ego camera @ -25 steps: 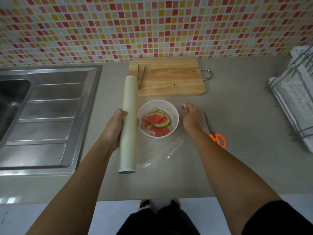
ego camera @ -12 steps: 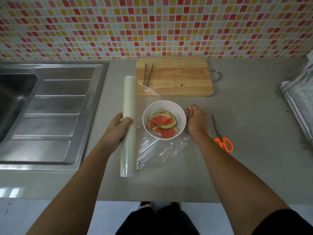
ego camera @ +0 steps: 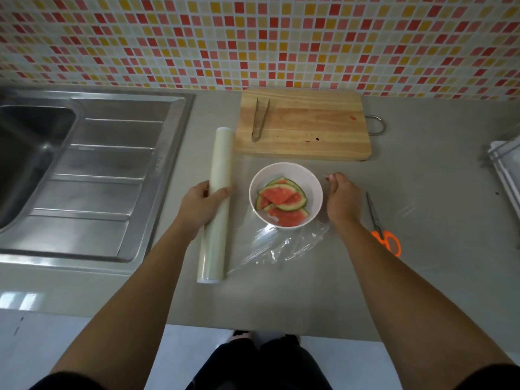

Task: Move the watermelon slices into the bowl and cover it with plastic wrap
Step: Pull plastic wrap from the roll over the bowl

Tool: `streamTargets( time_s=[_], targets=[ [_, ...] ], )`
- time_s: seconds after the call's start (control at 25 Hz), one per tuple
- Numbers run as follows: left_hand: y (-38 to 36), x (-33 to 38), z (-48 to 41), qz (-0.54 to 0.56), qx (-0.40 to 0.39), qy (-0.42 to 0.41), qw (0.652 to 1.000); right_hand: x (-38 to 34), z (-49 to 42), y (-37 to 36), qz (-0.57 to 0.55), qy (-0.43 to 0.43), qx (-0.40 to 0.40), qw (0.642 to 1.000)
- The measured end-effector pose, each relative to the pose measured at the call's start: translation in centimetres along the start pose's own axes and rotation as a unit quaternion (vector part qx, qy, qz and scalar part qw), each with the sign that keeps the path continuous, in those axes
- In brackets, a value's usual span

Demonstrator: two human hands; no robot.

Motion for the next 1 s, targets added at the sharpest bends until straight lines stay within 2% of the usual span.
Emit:
streamTargets(
  time_s=[0.36,0.56,0.8,0.92,1.0],
  targets=[
    [-0.5,1.8,-0.4,-0.194,0.044,-0.120,0.973,0.6,0.3,-0.6,-0.007,-0.033,-0.001,0.999],
    [-1.2,1.2,-0.8,-0.198,0.050,-0.092,0.975,0.7,0.5,-1.2,-0.016,-0.050,-0.004,0.999],
    [-2.3,1.7,-0.9,-0.265,0.080,-0.141,0.951,0.7,0.5,-2.2,-0.029,-0.063,-0.025,0.997],
    [-2.1,1.2,-1.2,-0.239,0.069,-0.124,0.961,1.4,0.3,-2.6,-0.095,-0.090,-0.066,0.989],
    [-1.9,0.9,-1.2,-0.223,0.064,-0.118,0.965,2.5,0.0,-2.8,-0.174,-0.142,-0.092,0.970]
  ],
)
Point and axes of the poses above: each hand's wrist, its own z-axis away from the middle knuckle, its own y-axis out of the back of the hand, x = y × z, the point moved 8 cm from there along -z, towards the middle knuckle, and after that the axes turned 1 degree about -y, right-handed, at the moved point
